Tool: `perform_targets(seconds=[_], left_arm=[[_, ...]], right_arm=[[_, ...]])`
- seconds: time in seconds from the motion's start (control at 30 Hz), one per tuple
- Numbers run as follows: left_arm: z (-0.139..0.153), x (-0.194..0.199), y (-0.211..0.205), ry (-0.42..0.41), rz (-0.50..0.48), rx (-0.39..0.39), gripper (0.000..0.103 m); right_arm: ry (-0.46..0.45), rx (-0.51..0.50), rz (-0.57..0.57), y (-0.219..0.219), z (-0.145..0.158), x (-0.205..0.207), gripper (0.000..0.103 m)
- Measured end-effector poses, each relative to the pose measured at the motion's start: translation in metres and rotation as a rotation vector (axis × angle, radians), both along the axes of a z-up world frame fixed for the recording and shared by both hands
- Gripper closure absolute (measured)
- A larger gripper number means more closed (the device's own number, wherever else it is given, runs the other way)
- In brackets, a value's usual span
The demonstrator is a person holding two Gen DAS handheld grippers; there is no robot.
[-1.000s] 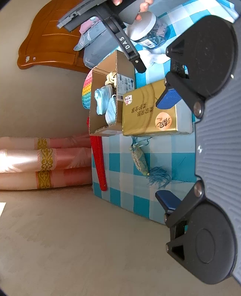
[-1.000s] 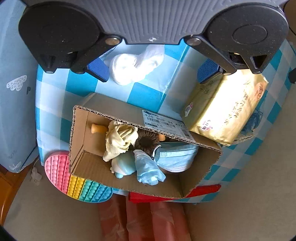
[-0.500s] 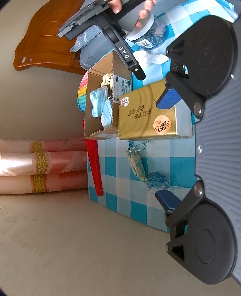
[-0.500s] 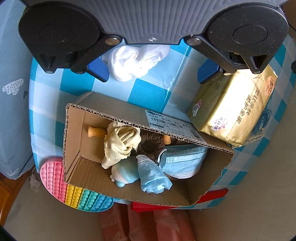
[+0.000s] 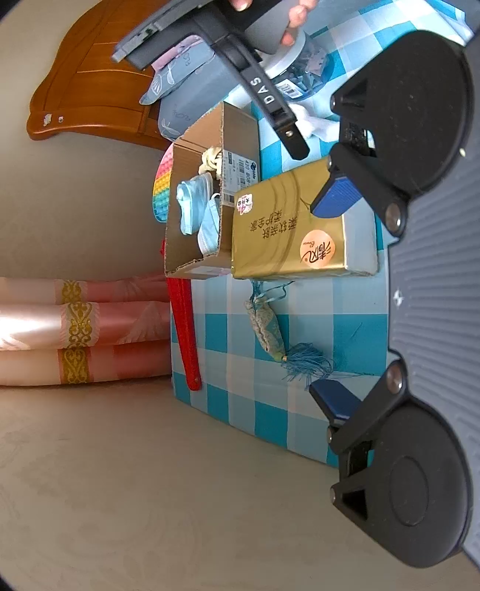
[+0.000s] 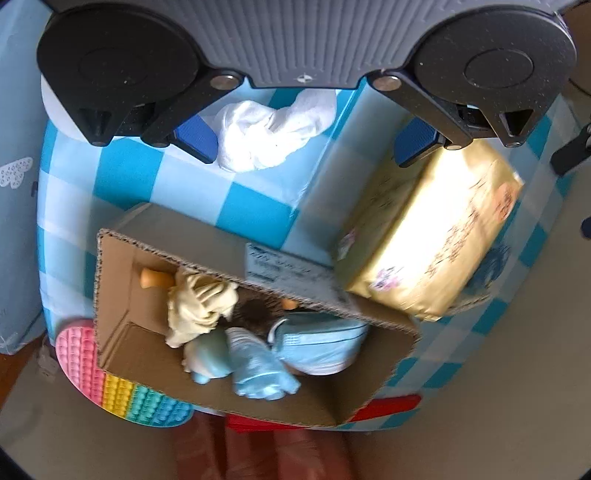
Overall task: Organize soft objects
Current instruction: 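Move both tools back toward the tasseled pouch and white cloth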
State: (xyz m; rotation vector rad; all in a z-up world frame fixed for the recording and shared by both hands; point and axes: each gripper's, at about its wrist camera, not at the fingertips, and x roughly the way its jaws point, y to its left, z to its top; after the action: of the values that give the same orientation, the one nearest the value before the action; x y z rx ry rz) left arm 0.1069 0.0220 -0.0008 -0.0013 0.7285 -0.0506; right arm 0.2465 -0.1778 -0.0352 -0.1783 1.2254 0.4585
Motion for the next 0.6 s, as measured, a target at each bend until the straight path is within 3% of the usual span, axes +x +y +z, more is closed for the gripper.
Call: perform_targets(seconds=[0.13,0.33,0.6], left_arm=[[0.001,-0.002,0.000,-0.003,-0.002,0.000,0.009],[0.001,-0.003,0.000,-0.002,0.001,-0.001,0.009],[0.001,-0.005,0.003,-0.006,0.004,-0.004,0.009]], right_arm=[[-0.043,-0.061,0.009,0.004,0.000,-0.003,0.002],[-0.037,-0.092,-0.004,0.005,-0.009,0.002,0.012],[-0.012,-0.060,0.018,0.007,-0.006,-0.010,0.014]])
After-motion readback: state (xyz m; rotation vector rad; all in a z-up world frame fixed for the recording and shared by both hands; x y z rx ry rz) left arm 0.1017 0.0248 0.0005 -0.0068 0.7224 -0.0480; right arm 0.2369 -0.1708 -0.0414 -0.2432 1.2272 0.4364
